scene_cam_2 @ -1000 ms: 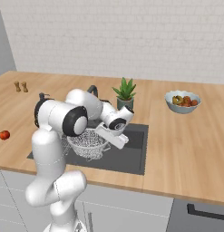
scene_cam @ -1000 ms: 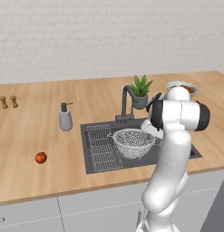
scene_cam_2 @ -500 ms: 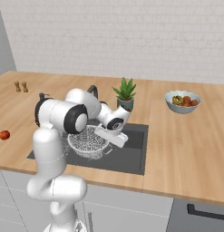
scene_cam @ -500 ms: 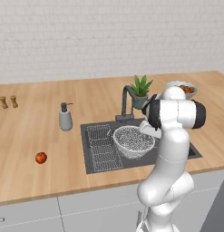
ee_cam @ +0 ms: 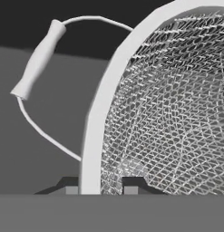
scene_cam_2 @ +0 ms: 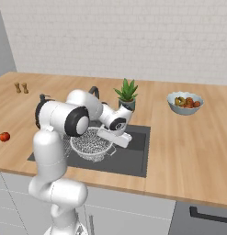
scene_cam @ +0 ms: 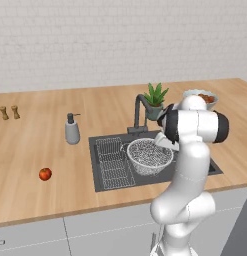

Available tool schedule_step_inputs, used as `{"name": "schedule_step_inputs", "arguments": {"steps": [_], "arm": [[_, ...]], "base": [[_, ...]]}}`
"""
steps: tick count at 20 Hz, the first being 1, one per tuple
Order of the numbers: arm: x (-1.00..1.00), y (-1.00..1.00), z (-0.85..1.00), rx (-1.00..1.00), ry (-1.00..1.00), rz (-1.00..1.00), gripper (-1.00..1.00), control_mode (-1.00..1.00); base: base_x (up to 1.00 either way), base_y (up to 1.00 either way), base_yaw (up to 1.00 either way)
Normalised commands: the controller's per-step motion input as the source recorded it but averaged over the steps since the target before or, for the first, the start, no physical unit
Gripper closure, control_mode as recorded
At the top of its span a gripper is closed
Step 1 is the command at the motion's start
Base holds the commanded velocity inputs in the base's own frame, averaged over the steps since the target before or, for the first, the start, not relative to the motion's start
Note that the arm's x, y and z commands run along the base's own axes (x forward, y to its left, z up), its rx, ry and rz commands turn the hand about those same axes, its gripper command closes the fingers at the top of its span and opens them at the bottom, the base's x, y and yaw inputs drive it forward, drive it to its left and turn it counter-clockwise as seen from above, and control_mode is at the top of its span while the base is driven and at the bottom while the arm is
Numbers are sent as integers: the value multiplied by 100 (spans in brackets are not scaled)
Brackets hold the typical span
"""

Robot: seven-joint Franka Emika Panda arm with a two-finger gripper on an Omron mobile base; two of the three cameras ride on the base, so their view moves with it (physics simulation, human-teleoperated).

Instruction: Put the colander in the sink, put the apple in the colander, and turn on the sink faucet and pour water over the colander.

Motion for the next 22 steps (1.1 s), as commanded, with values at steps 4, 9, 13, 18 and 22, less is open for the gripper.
{"name": "schedule_step_inputs", "arguments": {"steps": [4,9,13,18,22], "arm": [[-38,-29,0,7,-12,18,100,-100],[-36,-26,0,10,-16,15,100,-100],[-18,-37,0,10,-12,8,100,-100],[-5,-49,0,12,-6,4,100,-100],[-3,-53,-1,14,0,7,100,-100]], "base": [[0,0,0],[0,0,0],[0,0,0],[0,0,0],[0,0,0]]}}
